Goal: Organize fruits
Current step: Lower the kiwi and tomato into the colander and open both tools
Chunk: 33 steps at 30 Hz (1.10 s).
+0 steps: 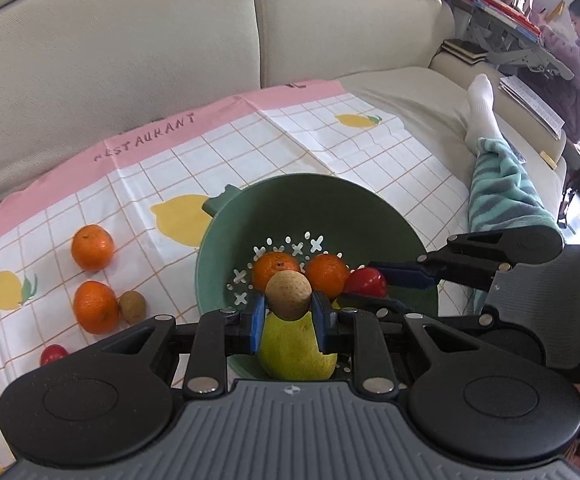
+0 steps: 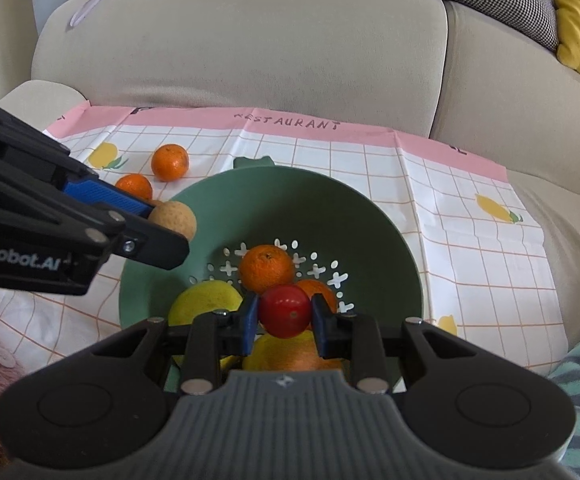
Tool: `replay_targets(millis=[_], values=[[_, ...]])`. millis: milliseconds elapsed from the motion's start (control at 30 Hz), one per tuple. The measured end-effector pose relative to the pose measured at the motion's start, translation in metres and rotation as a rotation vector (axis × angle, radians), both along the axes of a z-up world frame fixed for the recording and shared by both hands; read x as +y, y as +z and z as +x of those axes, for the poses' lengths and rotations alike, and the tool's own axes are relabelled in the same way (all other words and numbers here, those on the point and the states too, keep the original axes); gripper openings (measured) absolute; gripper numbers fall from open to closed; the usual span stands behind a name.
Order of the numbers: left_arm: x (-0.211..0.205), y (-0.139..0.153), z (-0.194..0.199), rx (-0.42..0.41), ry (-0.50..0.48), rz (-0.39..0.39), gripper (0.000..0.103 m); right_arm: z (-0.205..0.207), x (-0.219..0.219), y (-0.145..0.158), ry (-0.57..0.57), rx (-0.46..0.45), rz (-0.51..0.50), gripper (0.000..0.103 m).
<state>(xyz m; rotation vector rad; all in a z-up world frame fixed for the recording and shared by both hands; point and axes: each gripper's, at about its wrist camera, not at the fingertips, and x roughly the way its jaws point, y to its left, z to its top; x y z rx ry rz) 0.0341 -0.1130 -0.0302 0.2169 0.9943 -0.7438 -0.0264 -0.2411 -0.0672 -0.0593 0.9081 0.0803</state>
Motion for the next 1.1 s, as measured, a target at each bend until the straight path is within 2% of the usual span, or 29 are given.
replay_targets(millis=[300,700,833,1100], values=[[-0.011,-0.017,0.023,0.067,0.018,0.058,0.027,0.010,-0.003,-0.013,0.005,0.034,0.039,0.024],[-0.021,-0.033,0.040,0.095,0.040,0.119,0.027,0.021,-0.007,-0.025,-0.009,0.068,0.092,0.024],[-0.024,-0.036,0.040,0.071,0.040,0.150,0.027,0.024,-0.011,-0.027,-0.027,0.076,0.124,0.024],[-0.021,-0.038,0.040,0.070,0.043,0.155,0.028,0.026,-0.014,-0.028,-0.053,0.087,0.167,0.025]])
